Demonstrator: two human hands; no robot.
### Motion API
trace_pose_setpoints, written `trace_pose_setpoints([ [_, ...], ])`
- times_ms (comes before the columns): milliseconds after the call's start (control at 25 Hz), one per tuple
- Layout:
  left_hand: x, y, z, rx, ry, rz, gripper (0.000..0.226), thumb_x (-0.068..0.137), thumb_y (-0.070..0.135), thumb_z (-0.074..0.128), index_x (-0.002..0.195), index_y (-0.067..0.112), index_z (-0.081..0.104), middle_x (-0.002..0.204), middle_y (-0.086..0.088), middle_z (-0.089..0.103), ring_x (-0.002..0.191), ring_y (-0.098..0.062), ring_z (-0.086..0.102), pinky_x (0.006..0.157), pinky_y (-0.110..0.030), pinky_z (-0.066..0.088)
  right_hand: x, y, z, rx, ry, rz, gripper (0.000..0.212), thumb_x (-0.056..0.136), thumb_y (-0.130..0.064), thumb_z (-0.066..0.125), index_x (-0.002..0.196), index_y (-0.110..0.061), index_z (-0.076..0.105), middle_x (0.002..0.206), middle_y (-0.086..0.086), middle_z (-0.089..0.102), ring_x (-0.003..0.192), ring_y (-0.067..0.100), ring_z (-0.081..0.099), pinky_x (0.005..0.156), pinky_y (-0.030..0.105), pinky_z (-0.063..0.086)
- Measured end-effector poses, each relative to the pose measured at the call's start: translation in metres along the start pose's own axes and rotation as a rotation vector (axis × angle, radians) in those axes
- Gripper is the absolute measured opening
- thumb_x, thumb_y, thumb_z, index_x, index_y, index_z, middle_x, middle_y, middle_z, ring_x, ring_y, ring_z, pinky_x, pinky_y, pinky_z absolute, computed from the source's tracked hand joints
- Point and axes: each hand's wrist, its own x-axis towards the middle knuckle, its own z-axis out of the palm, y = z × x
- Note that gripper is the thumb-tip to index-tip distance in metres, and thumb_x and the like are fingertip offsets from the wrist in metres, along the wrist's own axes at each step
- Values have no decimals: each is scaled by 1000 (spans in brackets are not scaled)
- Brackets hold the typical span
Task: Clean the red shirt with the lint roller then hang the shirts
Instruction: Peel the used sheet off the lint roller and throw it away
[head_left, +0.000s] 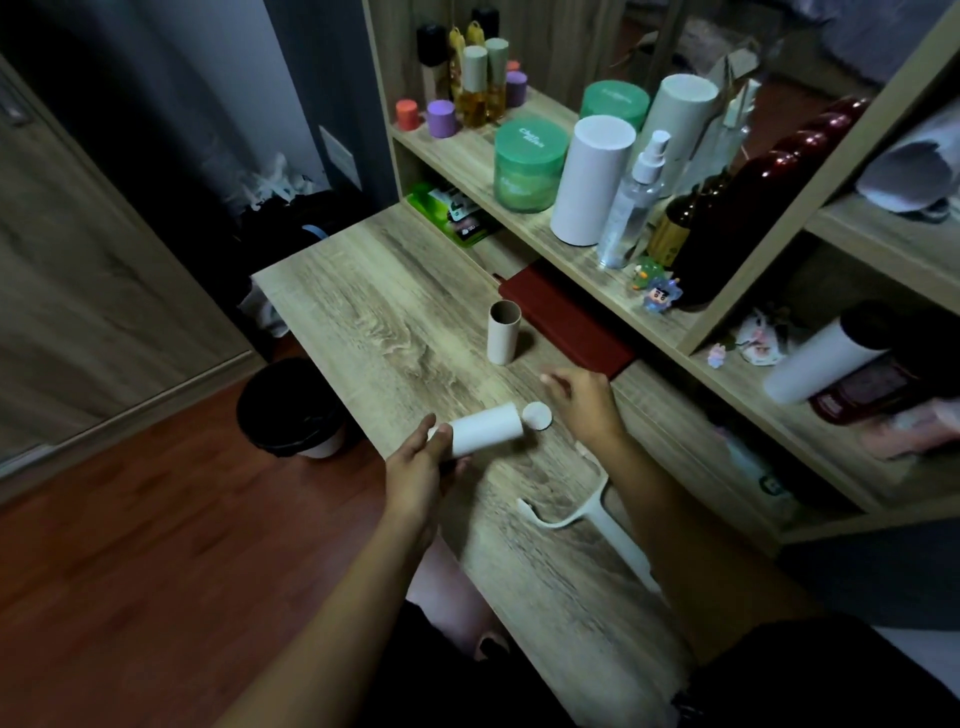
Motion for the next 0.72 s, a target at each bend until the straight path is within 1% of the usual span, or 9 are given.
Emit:
trace_pose_setpoints([
  [40, 1, -1, 3, -1, -15, 2, 44, 90, 9, 57, 133, 9, 49, 121, -17, 58, 87, -27, 61, 60, -22, 57, -5, -5, -6, 87, 84, 2, 33, 93, -29, 49, 101, -3, 68, 94, 18, 72, 81, 20, 63, 75, 29, 46],
  [80, -1, -1, 8, -7, -36, 3, 44, 90, 10, 57, 133, 9, 49, 121, -15, 58, 91, -28, 61, 63, -23, 58, -12, -12, -11, 182, 120, 18, 43, 92, -40, 43, 99, -4, 67, 91, 17, 71, 81, 20, 63, 75, 31, 47],
  [160, -5, -2, 20, -12, -94, 1, 44, 90, 10, 57, 133, 8, 49, 115, -9, 60, 96, -28, 61, 69, -25, 57, -29, -22, -15, 339, 28, 116, 62, 87, -62, 30, 107, -15, 64, 101, 10, 70, 93, 23, 65, 85, 39, 50],
  [240, -12, -2, 31, 2, -165, -19, 39, 92, 11, 54, 131, 10, 50, 107, -5, 62, 92, -29, 63, 72, -26, 57, -48, -26, -16, 378, -108, 173, 62, 83, -71, 26, 115, -29, 58, 107, 2, 66, 101, 20, 62, 91, 42, 48],
  [280, -14, -2, 35, -4, -200, -36, 37, 93, 12, 50, 130, 12, 51, 108, -6, 62, 90, -29, 64, 72, -26, 57, -54, -26, -17, 380, -124, 188, 58, 81, -71, 29, 113, -32, 57, 106, 1, 65, 99, 21, 62, 90, 44, 50],
  [360, -15, -3, 38, -29, -253, -75, 35, 94, 11, 44, 128, 15, 52, 115, -11, 60, 88, -31, 66, 72, -27, 59, -59, -25, -19, 392, -80, 197, 45, 76, -69, 40, 101, -34, 55, 96, 1, 66, 88, 24, 65, 81, 50, 54],
  [480, -11, -8, 37, 20, -253, -89, 37, 94, 10, 48, 131, 12, 50, 113, -11, 60, 91, -33, 65, 76, -29, 57, -61, -24, -23, 370, -41, 174, 28, 74, -65, 46, 86, -40, 53, 87, -4, 65, 80, 21, 66, 73, 51, 56],
  [640, 1, -18, 32, 43, -193, 10, 37, 90, 13, 58, 127, 12, 53, 110, -9, 63, 96, -26, 62, 78, -25, 56, -62, -20, -28, 428, 9, 178, 19, 77, -61, 52, 84, -43, 51, 88, -6, 65, 81, 18, 67, 74, 47, 57],
  [720, 11, -24, 27, 107, -107, 59, 38, 86, 21, 64, 122, 16, 54, 105, -6, 65, 93, -20, 64, 86, -33, 55, -62, -19, -30, 590, 72, 242, 15, 83, -48, 59, 87, -37, 50, 91, -2, 66, 77, 16, 69, 75, 42, 58],
])
